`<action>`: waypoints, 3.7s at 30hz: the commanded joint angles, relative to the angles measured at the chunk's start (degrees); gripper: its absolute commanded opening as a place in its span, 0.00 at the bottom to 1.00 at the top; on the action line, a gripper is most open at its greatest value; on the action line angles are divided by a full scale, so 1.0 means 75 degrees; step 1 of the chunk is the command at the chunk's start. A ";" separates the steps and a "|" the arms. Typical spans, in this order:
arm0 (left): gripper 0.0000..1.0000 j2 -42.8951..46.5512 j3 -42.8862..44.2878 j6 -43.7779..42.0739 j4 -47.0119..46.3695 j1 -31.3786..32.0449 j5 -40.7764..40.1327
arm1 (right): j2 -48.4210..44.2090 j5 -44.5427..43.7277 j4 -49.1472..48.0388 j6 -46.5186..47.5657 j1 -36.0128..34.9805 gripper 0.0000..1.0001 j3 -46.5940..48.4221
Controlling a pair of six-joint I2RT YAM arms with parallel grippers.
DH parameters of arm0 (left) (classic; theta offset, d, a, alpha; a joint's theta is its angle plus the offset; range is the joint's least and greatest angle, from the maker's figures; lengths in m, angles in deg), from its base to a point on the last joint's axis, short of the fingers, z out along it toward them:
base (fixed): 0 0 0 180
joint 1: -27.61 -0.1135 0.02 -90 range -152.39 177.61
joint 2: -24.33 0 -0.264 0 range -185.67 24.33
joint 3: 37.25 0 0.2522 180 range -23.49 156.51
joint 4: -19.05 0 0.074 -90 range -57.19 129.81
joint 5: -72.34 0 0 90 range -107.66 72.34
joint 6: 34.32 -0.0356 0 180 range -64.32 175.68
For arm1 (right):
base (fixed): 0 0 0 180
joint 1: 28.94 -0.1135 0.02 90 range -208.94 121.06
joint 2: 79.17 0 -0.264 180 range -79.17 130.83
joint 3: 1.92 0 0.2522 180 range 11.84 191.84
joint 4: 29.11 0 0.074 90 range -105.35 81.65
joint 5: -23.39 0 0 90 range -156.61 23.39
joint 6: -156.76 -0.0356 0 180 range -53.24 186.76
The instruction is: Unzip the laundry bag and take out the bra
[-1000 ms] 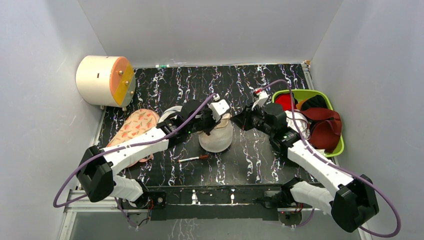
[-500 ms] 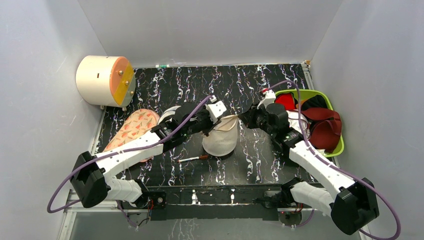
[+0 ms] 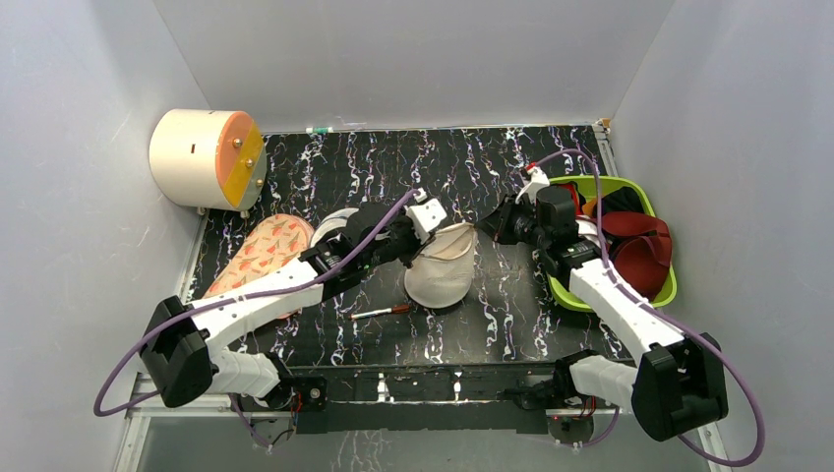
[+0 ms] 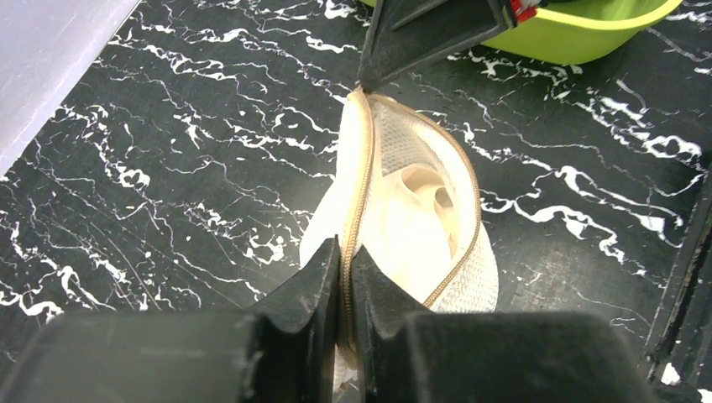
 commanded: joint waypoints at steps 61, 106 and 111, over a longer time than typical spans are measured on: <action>0.05 0.0534 -0.0097 -0.0659 -0.0201 0.0673 -0.1119 | -0.0623 0.0689 -0.0423 -0.0060 -0.0054 0.00 0.0511; 0.00 0.1015 -0.0381 -0.0857 -0.0534 0.0790 -0.1398 | -0.0401 0.0835 -0.0489 0.0011 0.0446 0.00 0.0044; 0.00 0.0869 -0.0286 -0.0884 -0.0409 0.0791 -0.1442 | -0.0381 0.1883 -0.0793 -0.0011 0.0605 0.00 0.0105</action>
